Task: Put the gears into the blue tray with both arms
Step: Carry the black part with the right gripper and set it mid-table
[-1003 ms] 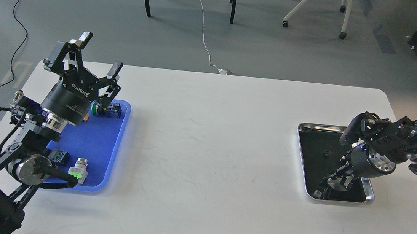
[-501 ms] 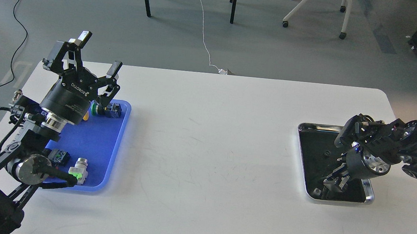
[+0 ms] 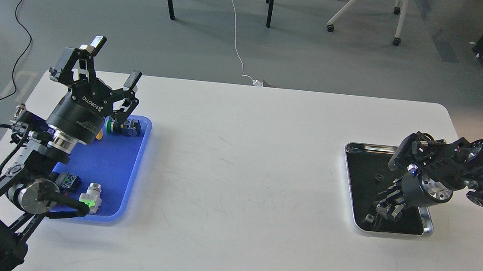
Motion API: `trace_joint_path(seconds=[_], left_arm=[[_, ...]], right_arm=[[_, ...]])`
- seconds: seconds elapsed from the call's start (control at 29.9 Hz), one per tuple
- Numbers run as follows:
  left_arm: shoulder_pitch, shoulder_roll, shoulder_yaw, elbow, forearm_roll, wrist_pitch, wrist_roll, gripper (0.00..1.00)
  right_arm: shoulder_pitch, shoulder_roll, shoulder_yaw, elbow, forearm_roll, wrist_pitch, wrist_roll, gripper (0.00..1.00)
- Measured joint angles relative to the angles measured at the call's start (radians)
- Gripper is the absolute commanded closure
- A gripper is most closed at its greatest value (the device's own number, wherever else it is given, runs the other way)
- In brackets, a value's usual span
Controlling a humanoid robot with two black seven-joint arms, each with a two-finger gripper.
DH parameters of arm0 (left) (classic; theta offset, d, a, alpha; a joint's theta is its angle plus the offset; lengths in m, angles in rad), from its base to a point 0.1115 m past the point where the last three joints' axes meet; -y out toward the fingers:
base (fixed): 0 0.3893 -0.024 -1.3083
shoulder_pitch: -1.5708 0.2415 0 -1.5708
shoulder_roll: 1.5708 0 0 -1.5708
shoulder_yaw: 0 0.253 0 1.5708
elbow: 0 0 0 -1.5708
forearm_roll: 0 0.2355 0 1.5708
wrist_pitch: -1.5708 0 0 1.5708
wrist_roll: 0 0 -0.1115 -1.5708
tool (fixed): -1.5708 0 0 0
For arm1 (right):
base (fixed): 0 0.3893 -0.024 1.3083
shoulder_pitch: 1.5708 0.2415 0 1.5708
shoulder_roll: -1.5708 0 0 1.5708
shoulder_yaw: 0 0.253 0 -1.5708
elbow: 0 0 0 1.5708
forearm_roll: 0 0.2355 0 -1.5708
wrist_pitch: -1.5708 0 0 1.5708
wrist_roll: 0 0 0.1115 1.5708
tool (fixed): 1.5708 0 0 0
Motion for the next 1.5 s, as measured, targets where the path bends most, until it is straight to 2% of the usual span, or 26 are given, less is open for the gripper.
trace_joint_path(seconds=[0.37,0.67,1.1,1.27,1.5], left_arm=[[-0.003,0.001,0.0,0.0,-0.001,0.0,0.0,0.02],[-0.006,-0.002,0.0,0.0,-0.001,0.0,0.0,0.02],[-0.004,0.0,-0.003,0.0,-0.002,0.001,0.0,0.02],[-0.003,0.0,-0.003,0.0,-0.002,0.003,0.0,0.02],[0.004,0.001,-0.005,-0.002,0.0,0.004,0.0,0.02]], right_arm=[[0.032,-0.009,-0.001,0.017,0.007,0.002,0.001,0.87],[0.194,-0.011,-0.001,0.115,0.114,0.01,0.0,0.87],[0.242,0.257,-0.002,0.079,0.402,-0.009,0.0,0.86],[0.2,0.339,-0.003,0.044,0.47,-0.11,0.0,0.86],[0.117,0.456,-0.041,-0.053,0.505,-0.199,0.0,0.86]])
